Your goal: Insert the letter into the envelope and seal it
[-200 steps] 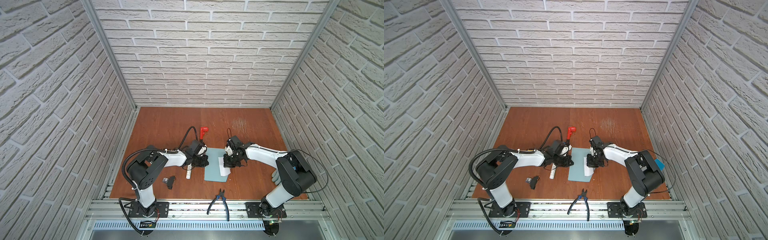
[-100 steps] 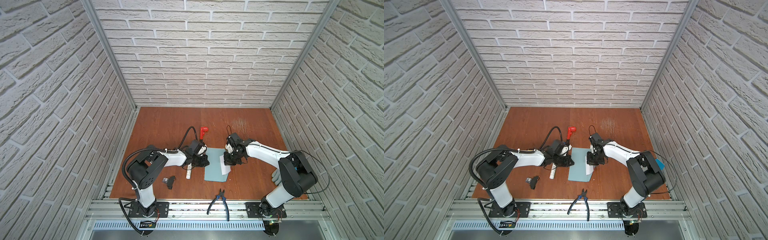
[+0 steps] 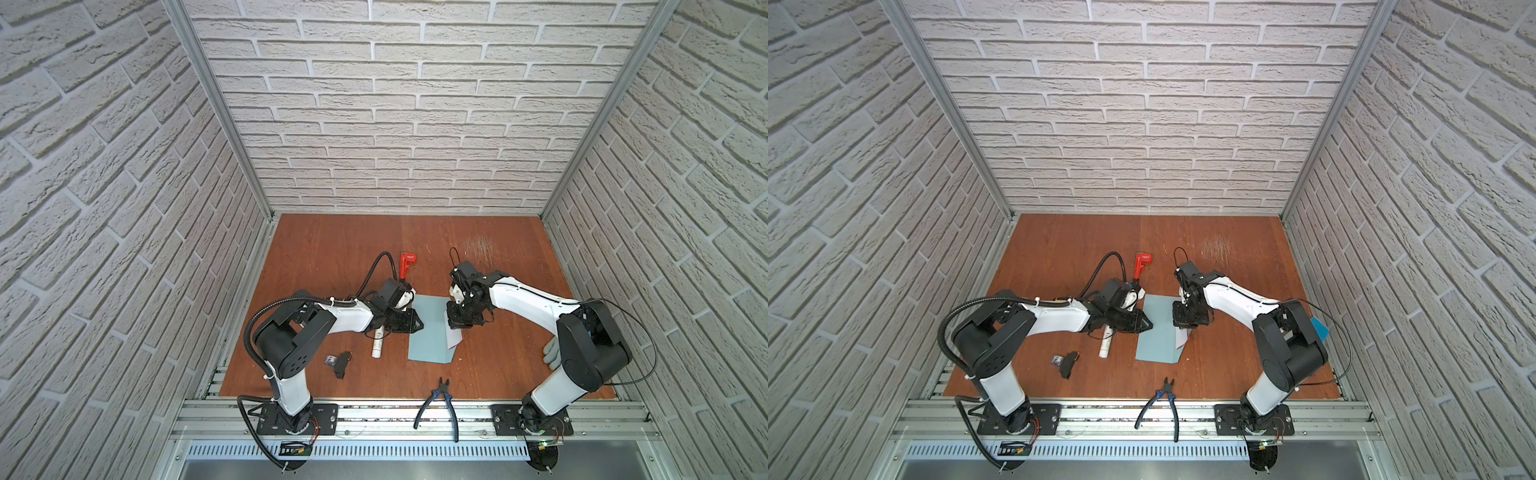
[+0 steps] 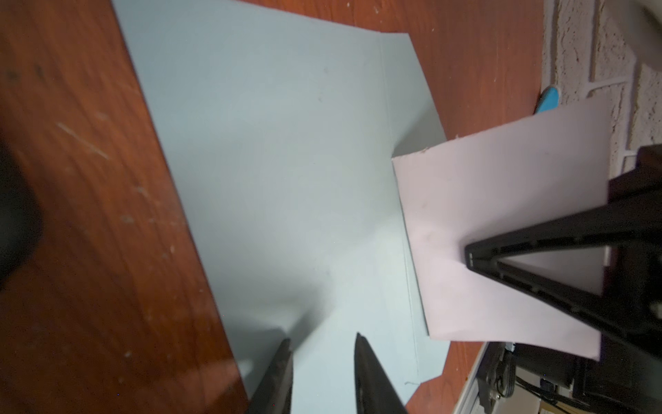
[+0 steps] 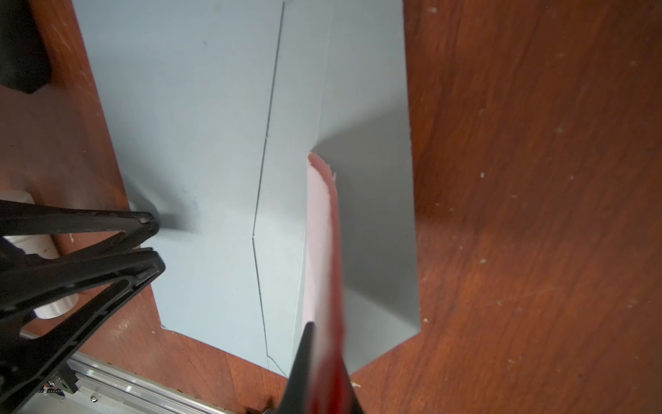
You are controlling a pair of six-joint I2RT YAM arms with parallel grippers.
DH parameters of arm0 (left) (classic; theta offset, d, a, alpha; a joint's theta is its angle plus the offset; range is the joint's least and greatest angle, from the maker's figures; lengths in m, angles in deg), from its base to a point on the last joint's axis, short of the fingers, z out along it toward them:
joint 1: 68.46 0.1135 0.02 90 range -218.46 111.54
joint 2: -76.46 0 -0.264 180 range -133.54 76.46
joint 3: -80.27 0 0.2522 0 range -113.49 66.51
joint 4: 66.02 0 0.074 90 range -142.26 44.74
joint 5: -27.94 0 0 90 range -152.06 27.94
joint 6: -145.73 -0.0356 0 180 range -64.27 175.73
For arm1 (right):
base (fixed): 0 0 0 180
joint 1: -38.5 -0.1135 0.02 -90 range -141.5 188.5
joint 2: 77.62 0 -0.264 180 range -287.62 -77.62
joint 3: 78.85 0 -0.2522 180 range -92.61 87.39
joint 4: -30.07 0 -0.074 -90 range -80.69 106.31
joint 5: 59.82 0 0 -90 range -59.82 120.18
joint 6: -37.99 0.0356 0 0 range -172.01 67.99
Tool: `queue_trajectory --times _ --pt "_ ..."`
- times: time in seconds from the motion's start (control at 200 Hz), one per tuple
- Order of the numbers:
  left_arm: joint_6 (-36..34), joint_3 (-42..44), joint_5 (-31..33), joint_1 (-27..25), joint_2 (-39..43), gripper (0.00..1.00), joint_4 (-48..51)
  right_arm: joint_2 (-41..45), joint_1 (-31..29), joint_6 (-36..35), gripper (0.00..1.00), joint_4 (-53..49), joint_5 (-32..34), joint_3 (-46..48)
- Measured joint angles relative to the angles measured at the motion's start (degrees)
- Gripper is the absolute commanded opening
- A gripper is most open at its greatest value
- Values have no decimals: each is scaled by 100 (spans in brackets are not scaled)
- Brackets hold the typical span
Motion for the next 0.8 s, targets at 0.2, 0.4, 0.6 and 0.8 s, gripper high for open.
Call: queue_trajectory --times 0.2,0.4,0.6,0.8 --pt "0 4 -4 44 0 29 0 -258 -35 -44 6 -42 -55 -188" --pt "-2 13 -31 76 0 29 -4 -350 -68 -66 6 -87 -81 -284" --pt "-2 37 -76 118 0 31 -48 -332 -68 -66 7 -94 -90 -291" --pt "-2 42 -120 131 0 35 -90 -240 -68 -42 6 -90 -190 -291"
